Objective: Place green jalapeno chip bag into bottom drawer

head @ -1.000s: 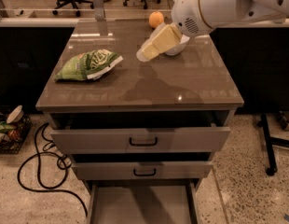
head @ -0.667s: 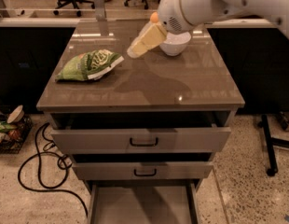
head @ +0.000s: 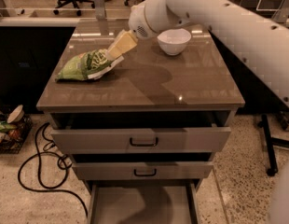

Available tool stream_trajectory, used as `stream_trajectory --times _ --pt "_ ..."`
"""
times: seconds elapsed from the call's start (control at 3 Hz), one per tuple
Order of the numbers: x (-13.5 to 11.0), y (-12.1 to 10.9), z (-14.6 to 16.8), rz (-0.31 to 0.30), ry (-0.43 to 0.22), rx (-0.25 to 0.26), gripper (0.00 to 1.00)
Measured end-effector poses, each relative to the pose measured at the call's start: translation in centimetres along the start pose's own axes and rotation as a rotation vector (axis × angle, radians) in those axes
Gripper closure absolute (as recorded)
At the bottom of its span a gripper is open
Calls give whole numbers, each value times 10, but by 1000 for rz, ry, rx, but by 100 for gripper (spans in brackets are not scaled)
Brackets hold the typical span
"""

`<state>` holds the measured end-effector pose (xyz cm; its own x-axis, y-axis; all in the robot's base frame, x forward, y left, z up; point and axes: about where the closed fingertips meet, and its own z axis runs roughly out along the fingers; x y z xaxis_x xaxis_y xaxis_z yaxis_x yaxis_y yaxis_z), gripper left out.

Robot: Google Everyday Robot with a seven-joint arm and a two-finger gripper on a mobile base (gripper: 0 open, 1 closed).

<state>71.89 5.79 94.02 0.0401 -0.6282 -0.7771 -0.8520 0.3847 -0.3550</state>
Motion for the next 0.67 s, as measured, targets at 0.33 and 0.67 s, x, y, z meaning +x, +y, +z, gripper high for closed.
stream_trajectory --times 0.33,0.67 --pt "1 19 57 50 -53 -111 0" --pt "-2 46 107 121 -125 -221 0"
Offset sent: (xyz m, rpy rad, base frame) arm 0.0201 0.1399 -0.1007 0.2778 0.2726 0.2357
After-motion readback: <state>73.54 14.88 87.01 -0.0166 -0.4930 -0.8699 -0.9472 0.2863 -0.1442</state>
